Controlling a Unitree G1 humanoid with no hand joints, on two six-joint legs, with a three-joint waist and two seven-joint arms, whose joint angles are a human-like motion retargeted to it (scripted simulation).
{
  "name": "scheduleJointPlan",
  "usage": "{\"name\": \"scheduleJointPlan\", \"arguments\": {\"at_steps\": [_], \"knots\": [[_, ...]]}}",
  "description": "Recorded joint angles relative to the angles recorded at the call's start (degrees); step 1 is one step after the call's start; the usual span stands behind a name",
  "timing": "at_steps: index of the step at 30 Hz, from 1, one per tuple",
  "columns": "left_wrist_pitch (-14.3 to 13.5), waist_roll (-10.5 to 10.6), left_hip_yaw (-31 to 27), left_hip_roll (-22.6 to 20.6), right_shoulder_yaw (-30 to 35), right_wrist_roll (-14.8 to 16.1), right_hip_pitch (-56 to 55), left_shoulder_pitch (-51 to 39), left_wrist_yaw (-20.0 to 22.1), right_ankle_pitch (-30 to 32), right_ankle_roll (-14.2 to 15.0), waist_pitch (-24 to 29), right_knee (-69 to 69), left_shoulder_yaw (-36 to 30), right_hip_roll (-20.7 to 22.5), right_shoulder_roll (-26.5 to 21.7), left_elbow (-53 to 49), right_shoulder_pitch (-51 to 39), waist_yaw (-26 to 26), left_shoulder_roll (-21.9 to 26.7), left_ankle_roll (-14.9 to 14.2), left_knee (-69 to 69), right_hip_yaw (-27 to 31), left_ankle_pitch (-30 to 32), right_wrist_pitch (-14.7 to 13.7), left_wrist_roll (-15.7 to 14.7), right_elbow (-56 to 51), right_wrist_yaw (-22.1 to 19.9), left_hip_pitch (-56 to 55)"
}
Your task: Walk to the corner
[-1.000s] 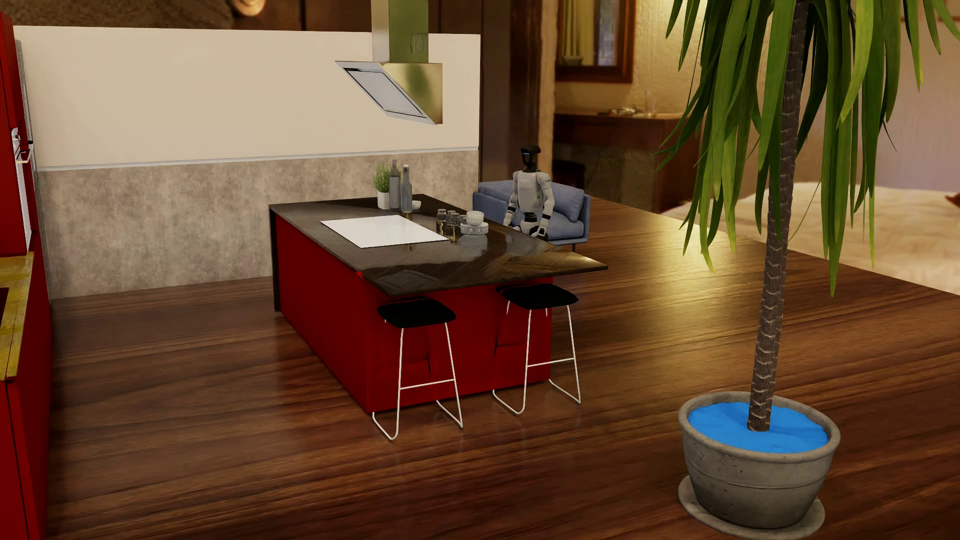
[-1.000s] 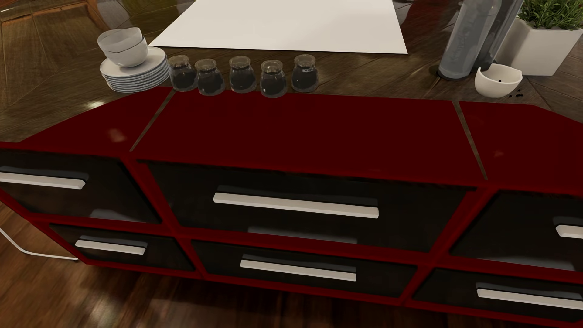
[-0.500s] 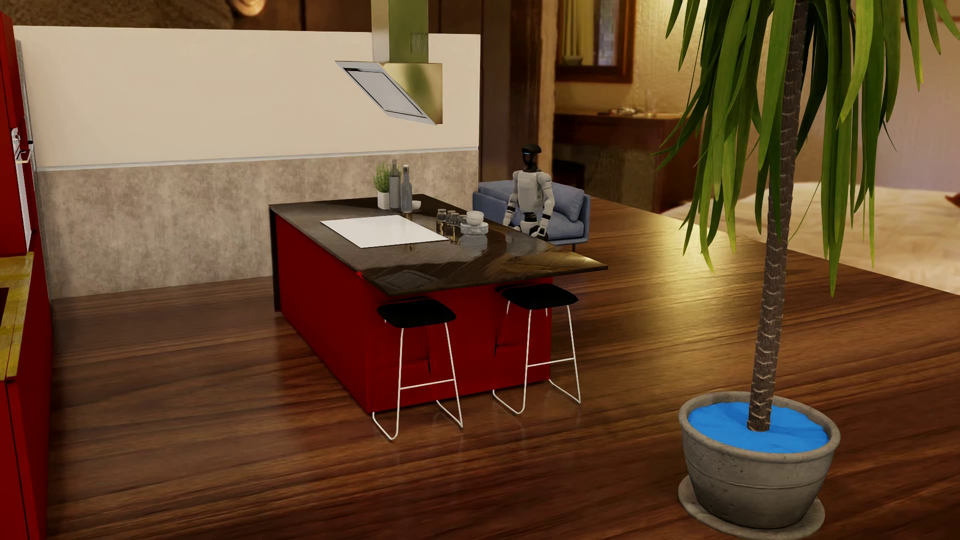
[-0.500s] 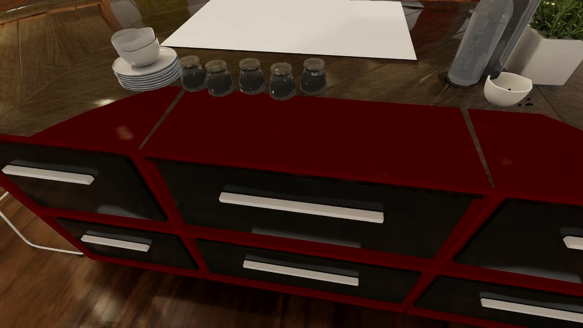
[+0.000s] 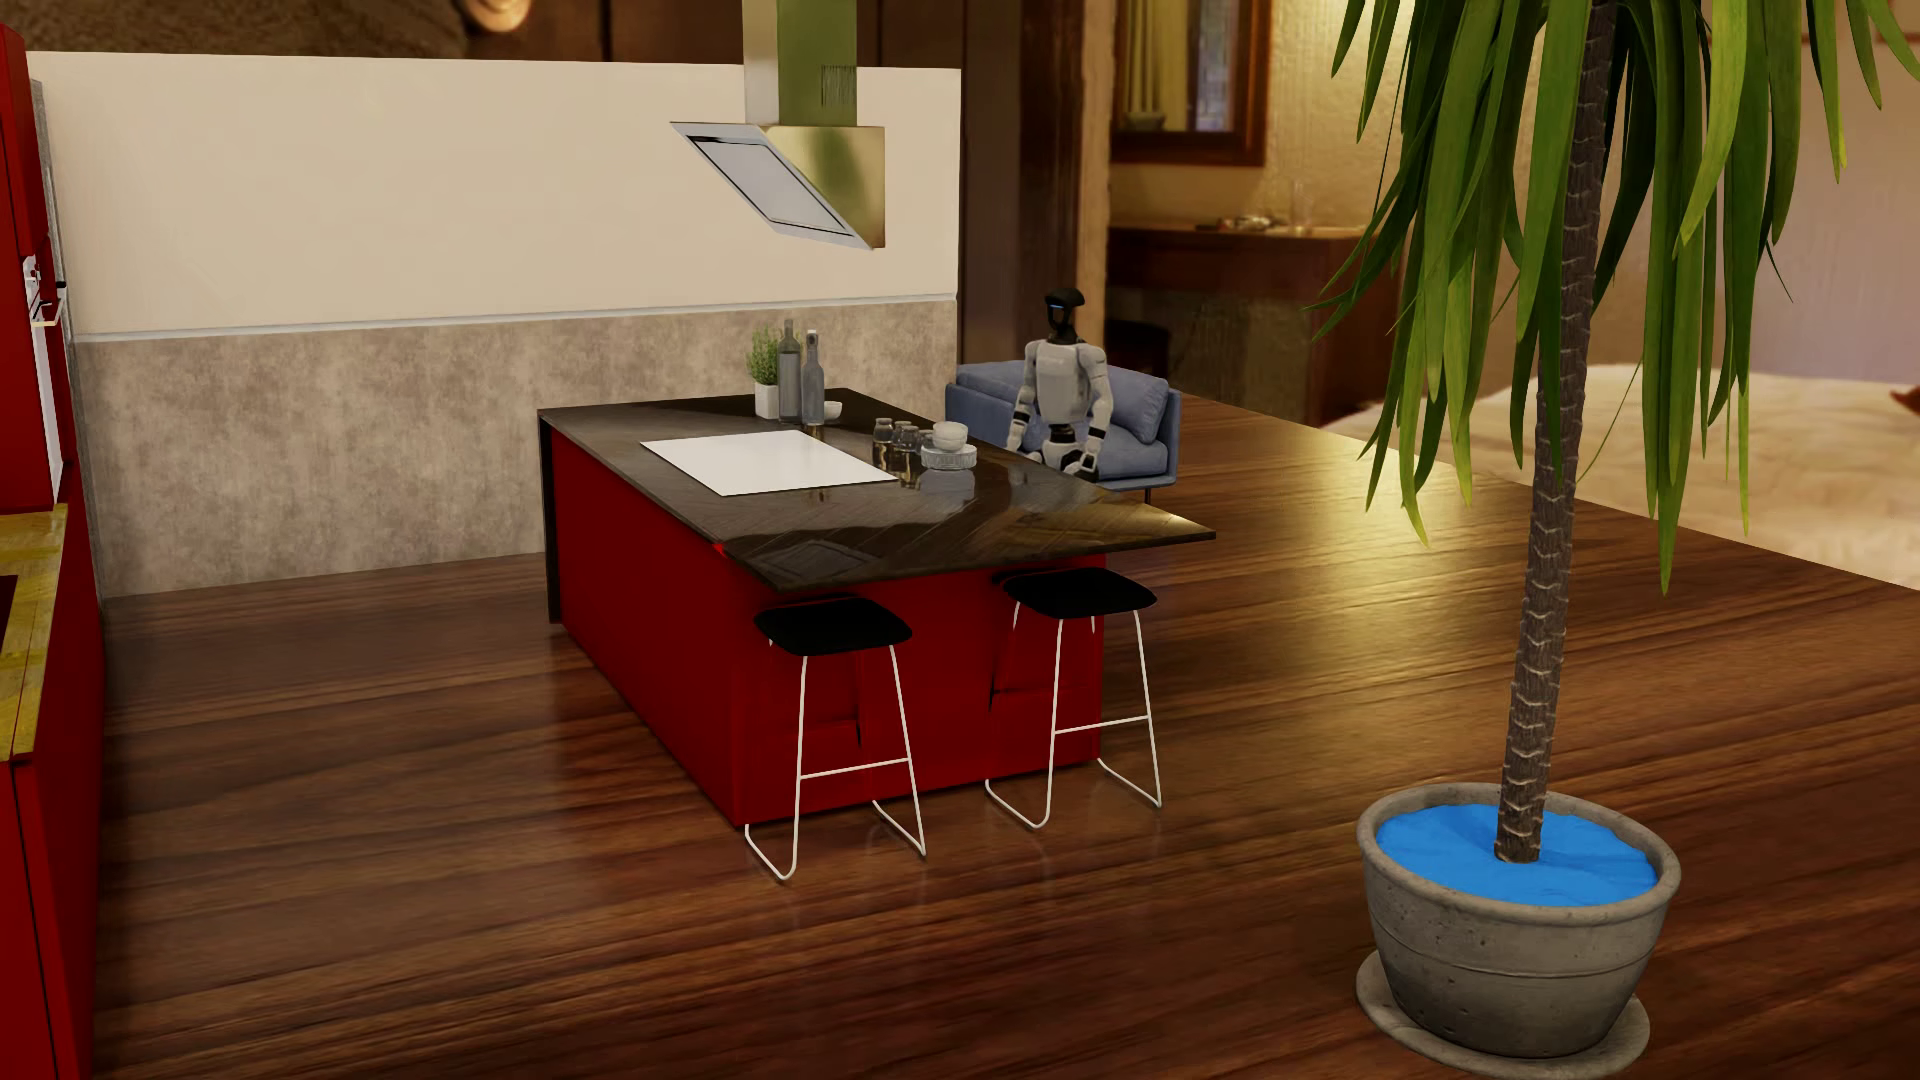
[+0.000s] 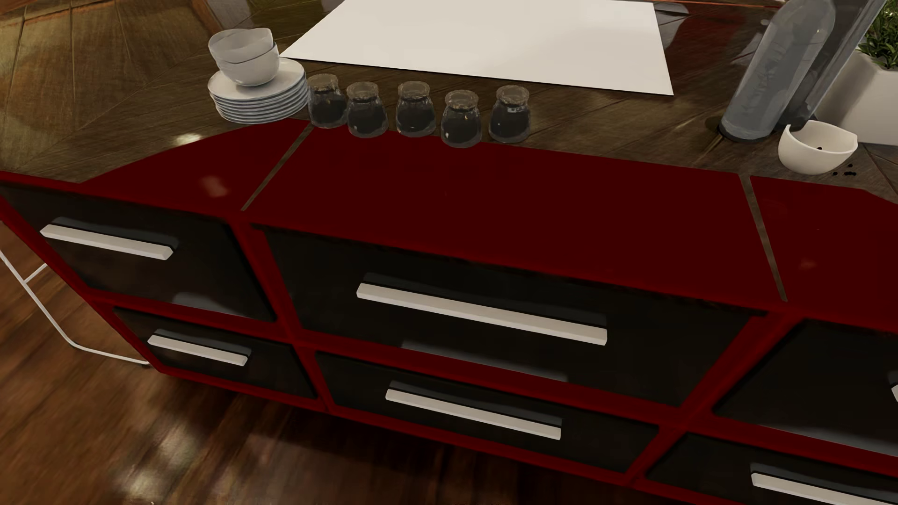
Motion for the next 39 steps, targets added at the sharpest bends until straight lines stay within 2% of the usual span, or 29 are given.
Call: {"name": "scheduleJointPlan", "arguments": {"at_steps": [7, 8, 18, 27, 28, 32, 36, 39], "knots": [[0.0, -0.2, 0.0, -0.2, 0.0, 0.0, 0.9, -0.2, 0.0, -0.3, 0.0, 0.8, 0.3, -0.1, -0.1, 0.0, 0.5, -0.4, 1.7, 0.3, 0.0, -0.2, 0.0, 0.1, 0.0, 0.0, 0.1, 0.0, 1.3], [0.0, -0.2, 0.0, -0.2, -0.4, 0.0, 0.9, -0.1, 0.0, -0.2, 0.0, 0.9, 0.4, 2.3, -0.2, 0.2, 1.3, -0.4, 1.8, -0.3, 0.0, -0.3, 0.0, 0.1, 0.0, 0.0, 0.2, 0.0, 1.5], [0.0, 0.1, 0.0, -0.3, 0.2, 0.0, 1.2, 0.1, 0.0, -0.2, 0.0, 0.6, 0.2, 0.5, -0.5, -0.1, 0.5, -0.1, 1.7, 0.0, 0.0, 0.1, 0.0, -0.2, 0.0, 0.0, 0.1, 0.0, 1.2], [0.0, 0.1, 0.0, -0.2, -0.7, 0.0, 1.2, 0.2, 0.0, -0.2, 0.0, 0.5, 0.0, 2.8, -0.5, 0.0, 1.4, -0.1, 1.1, -0.5, 0.0, 0.2, 0.0, -0.3, 0.0, 0.0, 0.3, 0.0, 1.0], [0.0, 0.0, 0.0, -0.3, -0.5, 0.0, 1.3, 0.3, 0.0, -0.4, 0.0, 0.7, 0.1, 1.2, -0.5, 0.0, 0.6, -0.1, 1.4, 0.0, 0.0, 0.1, 0.0, -0.3, 0.0, 0.0, 0.2, 0.0, 1.3], [0.0, -0.2, 0.0, -0.3, -0.5, 0.0, 1.4, 0.4, 0.0, -0.3, 0.0, 0.5, -0.1, 2.8, -0.5, 0.2, 1.0, 0.0, 0.9, -0.2, 0.0, 0.2, 0.0, -0.5, 0.0, 0.0, 0.1, 0.0, 1.1], [0.0, -0.4, 0.0, -0.4, -0.2, 0.0, 1.2, 0.1, 0.0, -0.5, 0.0, 0.3, 0.0, 1.1, -0.7, 0.3, 0.8, -0.1, 1.2, 0.1, 0.0, 0.1, 0.0, -0.5, 0.0, 0.0, 0.2, 0.0, 1.1], [0.0, -0.3, 0.0, -0.3, -1.6, 0.0, 1.0, 0.8, 0.0, -0.4, 0.0, -0.3, 0.1, 3.1, -0.6, 0.6, 0.2, 0.2, 1.0, -0.2, 0.0, 0.4, 0.0, -0.7, 0.0, 0.0, 0.2, 0.0, 0.9]]}}
